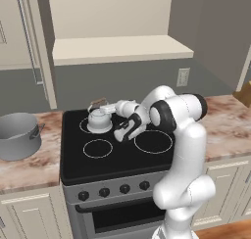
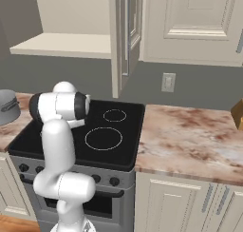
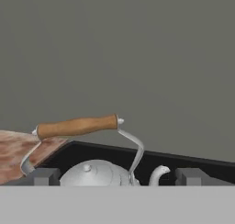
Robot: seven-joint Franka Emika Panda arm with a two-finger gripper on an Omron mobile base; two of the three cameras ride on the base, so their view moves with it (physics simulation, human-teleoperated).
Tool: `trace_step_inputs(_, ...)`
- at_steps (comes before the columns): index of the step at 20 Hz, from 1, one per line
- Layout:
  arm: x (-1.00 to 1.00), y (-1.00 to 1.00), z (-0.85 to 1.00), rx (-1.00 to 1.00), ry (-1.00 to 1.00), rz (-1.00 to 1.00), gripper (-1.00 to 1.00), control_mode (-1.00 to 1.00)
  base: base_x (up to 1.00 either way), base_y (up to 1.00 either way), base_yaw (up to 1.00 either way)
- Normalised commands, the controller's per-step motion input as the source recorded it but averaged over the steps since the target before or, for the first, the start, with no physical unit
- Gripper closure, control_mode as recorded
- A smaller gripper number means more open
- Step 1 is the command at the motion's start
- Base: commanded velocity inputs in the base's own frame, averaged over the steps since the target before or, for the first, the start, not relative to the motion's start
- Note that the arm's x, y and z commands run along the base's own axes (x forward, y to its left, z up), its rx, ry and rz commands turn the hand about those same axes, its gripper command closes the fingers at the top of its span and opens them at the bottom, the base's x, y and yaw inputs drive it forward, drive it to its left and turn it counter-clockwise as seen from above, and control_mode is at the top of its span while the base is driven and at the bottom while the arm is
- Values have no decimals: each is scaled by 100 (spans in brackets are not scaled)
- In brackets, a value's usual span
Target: Pick the kettle from the cabinet and place it on a stove burner. Then pick the pot from the counter and place it on another stove burner. Finally, turn both burners on.
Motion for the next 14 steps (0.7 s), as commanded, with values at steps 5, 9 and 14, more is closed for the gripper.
trace_step_inputs(5, -38, -10, 0, 0, -6, 0, -100, -100, 0, 0, 0)
trace_step_inputs(9, -40, -9, 0, 0, -5, 0, -100, -100, 0, 0, 0)
trace_step_inputs(14, -38, -3, -10, 0, -1, 0, -100, -100, 0, 0, 0)
